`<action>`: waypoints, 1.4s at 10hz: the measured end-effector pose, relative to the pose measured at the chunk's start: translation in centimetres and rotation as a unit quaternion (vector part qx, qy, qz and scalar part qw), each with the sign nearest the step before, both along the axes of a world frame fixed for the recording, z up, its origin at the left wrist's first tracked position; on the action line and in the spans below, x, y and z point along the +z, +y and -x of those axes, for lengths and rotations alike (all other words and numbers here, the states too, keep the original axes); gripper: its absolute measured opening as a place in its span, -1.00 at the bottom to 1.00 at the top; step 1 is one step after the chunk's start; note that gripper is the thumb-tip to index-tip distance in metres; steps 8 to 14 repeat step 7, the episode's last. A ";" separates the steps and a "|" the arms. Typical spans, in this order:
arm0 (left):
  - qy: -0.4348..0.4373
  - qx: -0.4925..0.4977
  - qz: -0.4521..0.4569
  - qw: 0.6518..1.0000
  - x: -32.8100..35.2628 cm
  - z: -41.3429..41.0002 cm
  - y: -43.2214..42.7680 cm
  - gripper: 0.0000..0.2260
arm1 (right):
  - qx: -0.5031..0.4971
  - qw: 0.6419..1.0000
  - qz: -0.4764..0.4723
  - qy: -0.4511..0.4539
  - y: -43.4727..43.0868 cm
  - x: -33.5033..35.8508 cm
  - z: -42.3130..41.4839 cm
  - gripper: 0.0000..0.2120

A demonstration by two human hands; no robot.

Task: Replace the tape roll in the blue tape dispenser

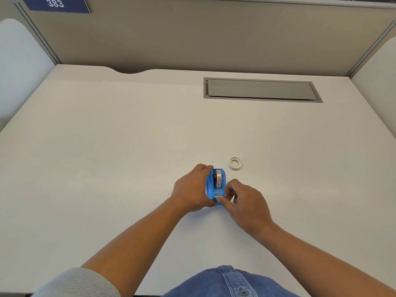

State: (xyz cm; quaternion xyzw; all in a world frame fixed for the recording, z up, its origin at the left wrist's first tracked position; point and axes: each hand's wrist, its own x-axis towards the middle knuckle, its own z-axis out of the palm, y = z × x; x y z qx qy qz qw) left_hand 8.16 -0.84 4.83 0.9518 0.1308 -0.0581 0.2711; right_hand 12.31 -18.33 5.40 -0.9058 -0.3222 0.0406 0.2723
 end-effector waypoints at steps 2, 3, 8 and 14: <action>0.000 -0.004 0.010 1.000 0.0 0.0 0.0 -0.07 | 0.083 0.985 0.013 -0.148 -0.5 -0.4 -0.8 -0.79; 0.000 -0.006 0.011 1.000 0.1 0.1 0.1 -0.09 | 0.091 0.984 0.005 -0.154 -0.4 -0.9 -1.0 -0.80; 0.007 -0.007 0.027 1.000 -0.3 0.7 0.2 -0.01 | 0.015 0.999 0.015 -0.029 -1.7 -1.3 -1.3 -0.66; 0.007 -0.007 0.027 1.000 -0.3 0.7 0.2 -0.01 | 0.015 0.999 0.015 -0.029 -1.7 -1.3 -1.3 -0.66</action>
